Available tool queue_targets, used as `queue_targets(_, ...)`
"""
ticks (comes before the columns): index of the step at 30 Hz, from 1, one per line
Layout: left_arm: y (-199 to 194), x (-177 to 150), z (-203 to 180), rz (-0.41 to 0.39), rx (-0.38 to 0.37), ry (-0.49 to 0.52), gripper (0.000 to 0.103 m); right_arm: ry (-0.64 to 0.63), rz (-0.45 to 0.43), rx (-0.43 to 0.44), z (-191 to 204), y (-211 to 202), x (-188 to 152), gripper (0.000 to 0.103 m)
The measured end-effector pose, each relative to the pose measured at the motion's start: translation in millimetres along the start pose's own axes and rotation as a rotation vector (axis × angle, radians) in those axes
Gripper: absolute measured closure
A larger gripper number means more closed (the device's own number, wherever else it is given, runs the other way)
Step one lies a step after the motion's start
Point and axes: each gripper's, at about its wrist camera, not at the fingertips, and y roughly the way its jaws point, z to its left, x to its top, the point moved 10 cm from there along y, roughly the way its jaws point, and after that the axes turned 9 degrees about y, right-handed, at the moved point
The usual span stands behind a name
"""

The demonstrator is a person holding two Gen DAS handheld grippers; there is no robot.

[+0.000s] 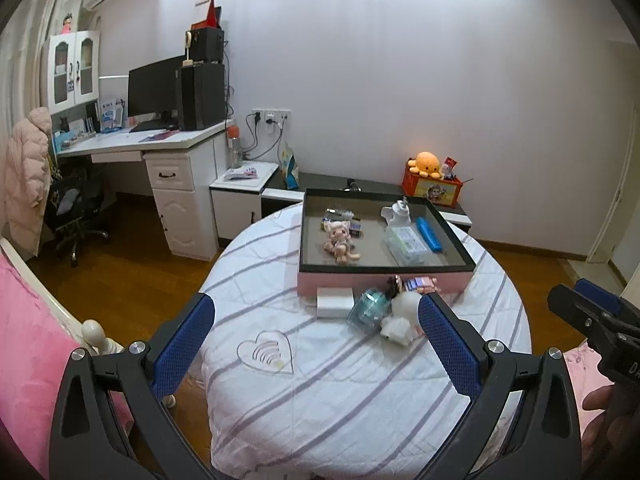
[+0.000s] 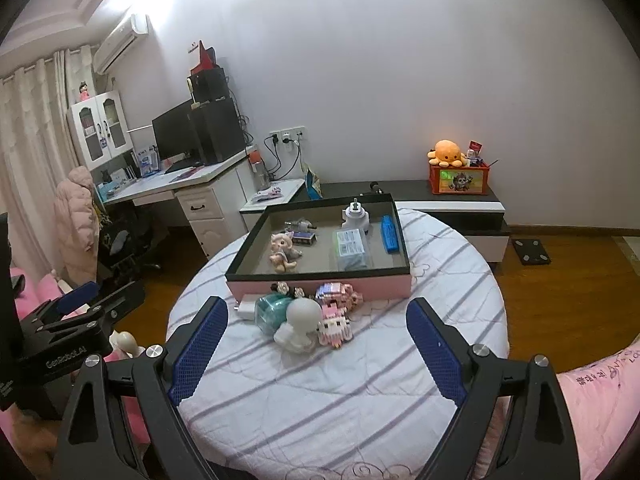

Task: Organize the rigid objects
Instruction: 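Withdraw both tools from the tray back over the table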

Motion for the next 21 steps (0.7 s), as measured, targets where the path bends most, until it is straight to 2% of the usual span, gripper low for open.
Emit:
queue_targets(10, -6, -9, -7, 0.007, -0.013, 0.011, 0.0, -0.038, 0.021, 0.004, 9, -7, -11, 0.011)
queue_targets(21, 3, -14, -8, 0.027, -0.015, 0.011, 0.0, -0.041, 0.033, -0.004, 6, -4, -12, 0.011)
